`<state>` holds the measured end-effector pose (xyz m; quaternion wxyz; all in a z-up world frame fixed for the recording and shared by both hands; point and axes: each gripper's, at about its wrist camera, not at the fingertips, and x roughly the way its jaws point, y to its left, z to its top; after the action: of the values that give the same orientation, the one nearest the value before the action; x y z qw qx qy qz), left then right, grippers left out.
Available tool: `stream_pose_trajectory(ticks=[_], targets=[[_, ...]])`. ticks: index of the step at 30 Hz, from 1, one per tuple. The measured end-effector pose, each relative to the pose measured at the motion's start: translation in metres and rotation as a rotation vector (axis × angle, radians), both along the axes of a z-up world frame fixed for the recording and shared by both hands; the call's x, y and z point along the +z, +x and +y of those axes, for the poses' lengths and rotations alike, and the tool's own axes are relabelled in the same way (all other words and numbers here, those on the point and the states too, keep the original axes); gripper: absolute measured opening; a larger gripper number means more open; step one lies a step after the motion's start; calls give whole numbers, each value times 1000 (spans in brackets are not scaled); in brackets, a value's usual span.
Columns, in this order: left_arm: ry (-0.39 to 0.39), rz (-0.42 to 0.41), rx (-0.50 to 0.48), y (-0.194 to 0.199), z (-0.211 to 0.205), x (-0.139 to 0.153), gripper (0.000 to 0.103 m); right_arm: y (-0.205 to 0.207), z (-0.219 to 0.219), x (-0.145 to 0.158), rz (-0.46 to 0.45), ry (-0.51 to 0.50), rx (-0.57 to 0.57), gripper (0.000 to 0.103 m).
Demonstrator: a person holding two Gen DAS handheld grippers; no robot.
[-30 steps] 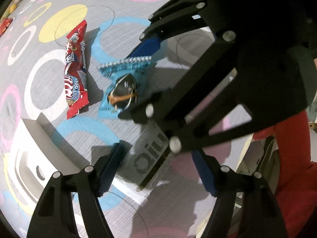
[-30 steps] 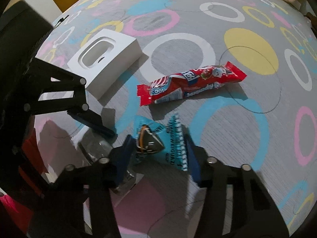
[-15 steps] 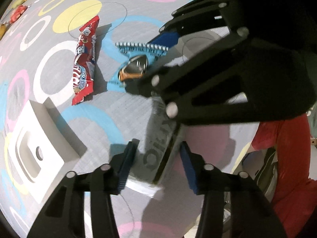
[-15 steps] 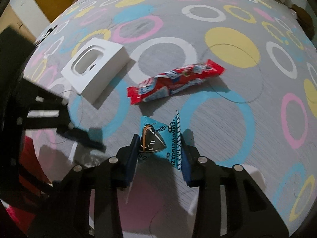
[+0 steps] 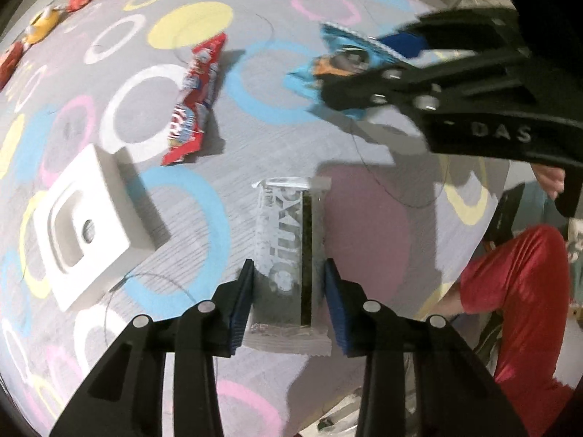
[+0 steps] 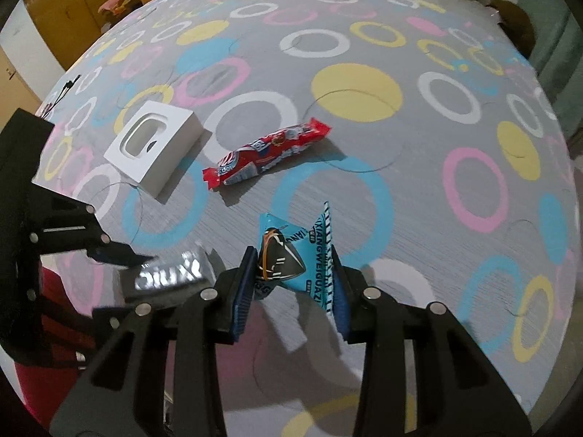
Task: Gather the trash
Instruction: 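Lift both held wrappers off the bed and carry them down over the bag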
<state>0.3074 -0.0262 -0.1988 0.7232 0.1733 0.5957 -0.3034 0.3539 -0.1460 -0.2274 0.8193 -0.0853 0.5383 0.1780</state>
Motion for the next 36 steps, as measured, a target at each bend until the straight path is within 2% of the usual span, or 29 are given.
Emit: stream_pose_trajectory(ticks=[2, 7, 16, 26, 36], targets=[[-33, -1, 22, -4, 6, 7, 37, -7, -4, 8, -13, -4, -9, 37], [-40, -40, 67, -11, 29, 24, 37, -26, -11, 26, -38, -10, -32, 37], [-46, -81, 72, -34, 27, 59, 37, -59, -15, 55, -77, -5, -52, 37], [-28, -126, 50, -85, 13, 70, 37, -114, -14, 92, -122, -5, -39, 37], [-12, -121, 47, -130, 10, 55, 37, -166, -4, 90, -127, -10, -11, 37]])
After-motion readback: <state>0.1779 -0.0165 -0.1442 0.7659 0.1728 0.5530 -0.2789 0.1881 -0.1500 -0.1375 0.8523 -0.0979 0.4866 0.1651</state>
